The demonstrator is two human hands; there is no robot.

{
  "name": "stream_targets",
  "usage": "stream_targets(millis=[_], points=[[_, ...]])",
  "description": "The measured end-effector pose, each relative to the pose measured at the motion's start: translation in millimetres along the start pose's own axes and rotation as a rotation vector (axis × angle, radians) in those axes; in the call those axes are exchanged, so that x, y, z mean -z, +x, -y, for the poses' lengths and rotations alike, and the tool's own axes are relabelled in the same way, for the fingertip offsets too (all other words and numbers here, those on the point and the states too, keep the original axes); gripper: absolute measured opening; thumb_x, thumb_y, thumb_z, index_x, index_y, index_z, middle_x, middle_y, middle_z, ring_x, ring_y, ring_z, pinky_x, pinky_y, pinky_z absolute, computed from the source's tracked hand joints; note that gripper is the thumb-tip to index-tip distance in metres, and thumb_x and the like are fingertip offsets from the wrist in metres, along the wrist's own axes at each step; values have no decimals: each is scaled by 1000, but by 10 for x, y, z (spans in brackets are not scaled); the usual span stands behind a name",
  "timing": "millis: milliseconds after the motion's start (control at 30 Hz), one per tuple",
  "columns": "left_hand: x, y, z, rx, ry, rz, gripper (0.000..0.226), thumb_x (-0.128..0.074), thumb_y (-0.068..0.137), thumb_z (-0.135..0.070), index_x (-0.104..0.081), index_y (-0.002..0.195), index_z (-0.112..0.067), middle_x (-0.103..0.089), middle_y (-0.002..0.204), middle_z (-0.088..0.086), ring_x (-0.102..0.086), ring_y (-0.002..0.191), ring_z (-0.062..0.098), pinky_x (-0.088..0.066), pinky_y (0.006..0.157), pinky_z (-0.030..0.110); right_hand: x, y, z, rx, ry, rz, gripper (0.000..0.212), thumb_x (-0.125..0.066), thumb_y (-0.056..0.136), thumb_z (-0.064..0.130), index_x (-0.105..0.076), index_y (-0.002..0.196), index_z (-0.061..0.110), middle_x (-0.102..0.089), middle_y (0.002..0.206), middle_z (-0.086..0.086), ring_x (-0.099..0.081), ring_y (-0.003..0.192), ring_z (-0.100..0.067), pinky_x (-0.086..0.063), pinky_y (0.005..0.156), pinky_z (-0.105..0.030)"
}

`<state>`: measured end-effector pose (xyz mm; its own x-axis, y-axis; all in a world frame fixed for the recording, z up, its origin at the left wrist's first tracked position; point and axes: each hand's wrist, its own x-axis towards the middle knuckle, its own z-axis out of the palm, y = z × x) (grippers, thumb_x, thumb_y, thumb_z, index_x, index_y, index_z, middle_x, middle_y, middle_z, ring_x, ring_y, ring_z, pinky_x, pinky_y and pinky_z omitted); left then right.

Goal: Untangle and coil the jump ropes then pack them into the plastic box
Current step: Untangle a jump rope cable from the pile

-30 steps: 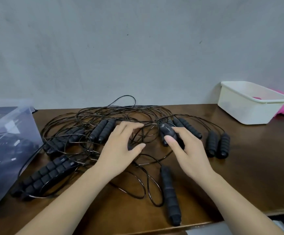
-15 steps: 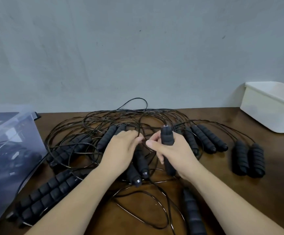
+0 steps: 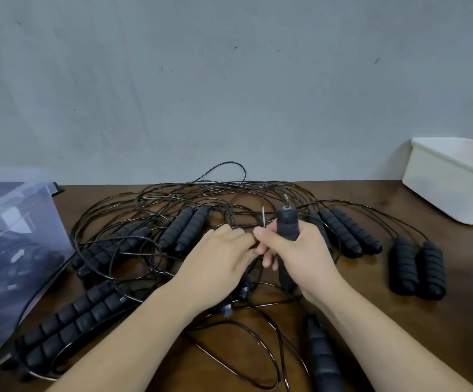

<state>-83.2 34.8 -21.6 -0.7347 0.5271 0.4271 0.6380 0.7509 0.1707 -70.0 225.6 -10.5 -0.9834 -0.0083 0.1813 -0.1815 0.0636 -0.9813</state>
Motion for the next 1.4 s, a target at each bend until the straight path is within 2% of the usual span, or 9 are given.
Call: stream_targets(millis=[133, 400, 600, 700, 833, 1000, 1133, 1233, 1400], points=[[16, 18, 126, 146, -227, -11, 16, -50, 110, -41, -58, 100, -31, -55, 92, -9, -58, 92, 15, -50, 84, 44, 144, 32, 200, -31, 299, -45, 13, -74, 95, 9, -69, 92, -3, -75, 79, -18, -66, 60, -19, -46, 52, -26], [60, 32, 402, 289, -197, -49, 27, -48, 110, -43, -56, 88, -28, -56, 87, -9, -56, 88, 15, -50, 85, 48, 348, 141, 206, -89, 597, -151, 27, -78, 93, 26, -71, 107, 4, -77, 96, -11, -68, 72, -13, -50, 55, -21], [157, 16, 108, 191, -182, -153, 28, -46, 111, -42, -48, 86, -29, -50, 82, -8, -54, 81, 16, -49, 74, 47, 81, 2, 147, -120, 309, 33, 27, -82, 91, 17, -75, 113, 3, -75, 92, -13, -60, 62, -16, -46, 52, -26], [190, -4, -94, 108, -66, -161, 29, -39, 109, -43, -60, 101, -24, -56, 89, -7, -61, 84, 22, -52, 69, 45, -11, -72, 124, -37, 265, 41, 23, -81, 92, 16, -74, 109, 1, -75, 87, -13, -61, 58, -19, -47, 51, -28], [104, -20, -80, 122, -6, -71, 28, -45, 104, -26, -69, 118, -21, -70, 108, -3, -68, 98, 23, -56, 80, 39, -28, -103, 111, 43, 39, 66, 10, -78, 95, 5, -73, 104, 4, -73, 72, -15, -63, 53, -19, -52, 52, -31], [54, -17, -78, 128, -100, -1, 35, -36, 102, -38, -67, 111, -23, -64, 97, -8, -64, 92, 18, -50, 75, 33, -46, -122, 93, 110, -182, 8, 16, -80, 96, 26, -72, 96, 12, -74, 70, -12, -66, 55, -19, -55, 56, -31], [13, -13, 13, 163, -227, -25, 14, -53, 105, -41, -64, 101, -34, -53, 84, -12, -55, 84, 6, -47, 72, 34, -3, -115, 159, 43, 116, 15, 15, -74, 99, 11, -68, 91, -1, -75, 78, -19, -65, 58, -24, -50, 51, -32], [30, 5, 141, 202, -243, -75, 22, -59, 106, -37, -54, 87, -46, -54, 83, -18, -54, 85, -1, -41, 73, 28, 76, -91, 300, -39, 435, 36, 14, -72, 94, 7, -62, 85, 6, -71, 80, -19, -59, 58, -20, -45, 50, -27], [113, 37, 348, 310, -164, -140, 14, -57, 106, -42, -68, 106, -34, -65, 97, -15, -60, 98, 9, -51, 89, 39, 291, 42, 304, -115, 700, -37, 15, -73, 96, 19, -64, 85, 13, -68, 85, -7, -56, 65, -12, -46, 52, -21]])
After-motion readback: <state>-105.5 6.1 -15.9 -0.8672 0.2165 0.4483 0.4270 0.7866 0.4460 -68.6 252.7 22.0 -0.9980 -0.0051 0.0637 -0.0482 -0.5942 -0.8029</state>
